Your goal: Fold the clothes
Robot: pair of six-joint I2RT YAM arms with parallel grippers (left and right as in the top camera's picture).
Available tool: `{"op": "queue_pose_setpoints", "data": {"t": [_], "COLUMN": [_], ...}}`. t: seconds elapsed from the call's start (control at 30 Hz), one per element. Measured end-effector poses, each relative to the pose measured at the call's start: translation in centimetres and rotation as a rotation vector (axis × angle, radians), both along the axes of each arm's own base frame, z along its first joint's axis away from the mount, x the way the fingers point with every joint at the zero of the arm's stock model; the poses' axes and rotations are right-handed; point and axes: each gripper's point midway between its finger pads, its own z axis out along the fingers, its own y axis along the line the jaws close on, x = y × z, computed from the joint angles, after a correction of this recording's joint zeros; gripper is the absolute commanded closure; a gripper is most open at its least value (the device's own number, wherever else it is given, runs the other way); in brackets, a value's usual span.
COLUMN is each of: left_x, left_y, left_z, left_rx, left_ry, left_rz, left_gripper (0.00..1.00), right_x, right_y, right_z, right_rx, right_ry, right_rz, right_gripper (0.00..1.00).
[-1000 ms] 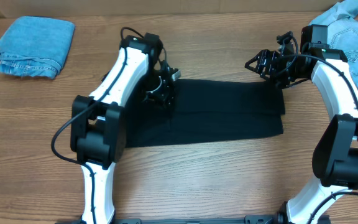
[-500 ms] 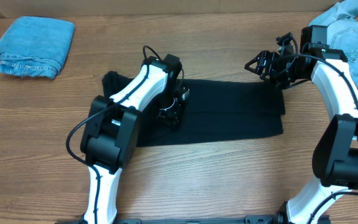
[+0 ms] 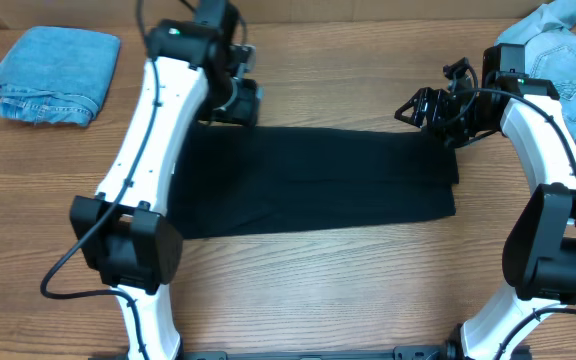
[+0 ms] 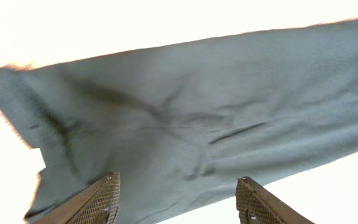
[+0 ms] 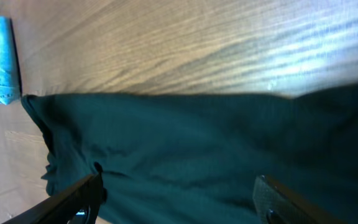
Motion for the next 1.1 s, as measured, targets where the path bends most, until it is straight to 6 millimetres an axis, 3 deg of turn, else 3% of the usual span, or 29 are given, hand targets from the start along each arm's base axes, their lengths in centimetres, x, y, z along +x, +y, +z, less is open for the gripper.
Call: {"op": "queue_pose_setpoints", "data": {"t": [0.07,0.17,0.33,0.47,0.67,0.87,1.1], "left_x": [0.2,0.0,-0.8,-0.3,0.6,1.0,2.3], "left_y": [1.3,2.7,3.5,4.1,5.2,7.8,10.9], "left_z": [-1.0,-4.0,-10.8,-13.4,-14.9,-16.9,-17.1], "left_rx": [0.014,0.04,0.092,0.132,0.168,0.207,0.181], "left_ry": [0.027,0.106,0.244,0.257,0.242,0.266,0.234], "left_rz": [0.039,0.079,0.109,0.133,0.16,0.221,0.298], "left_gripper": [0.38,0.4,0.41,0.4,0.4,0.38,0.37], "right_x": [-0.2,-0.5,-0.8,-0.8,-1.0,-1.1,-1.1], "right_y": [0.0,0.0,0.0,0.0,0.0,0.0,0.0], "right_z": [-0.1,-0.2,-0.3,-0.3,-0.4,-0.4,-0.4], "right_rx": [-0.002,-0.004,-0.007,-0.007,-0.006,-0.006,-0.006], "right_ry": [0.011,0.024,0.037,0.04,0.049,0.053,0.053], "right_rz": [-0.001,-0.001,0.0,0.0,0.0,0.002,0.003], "right_gripper": [0.17,0.17,0.17,0.17,0.16,0.16,0.16]}}
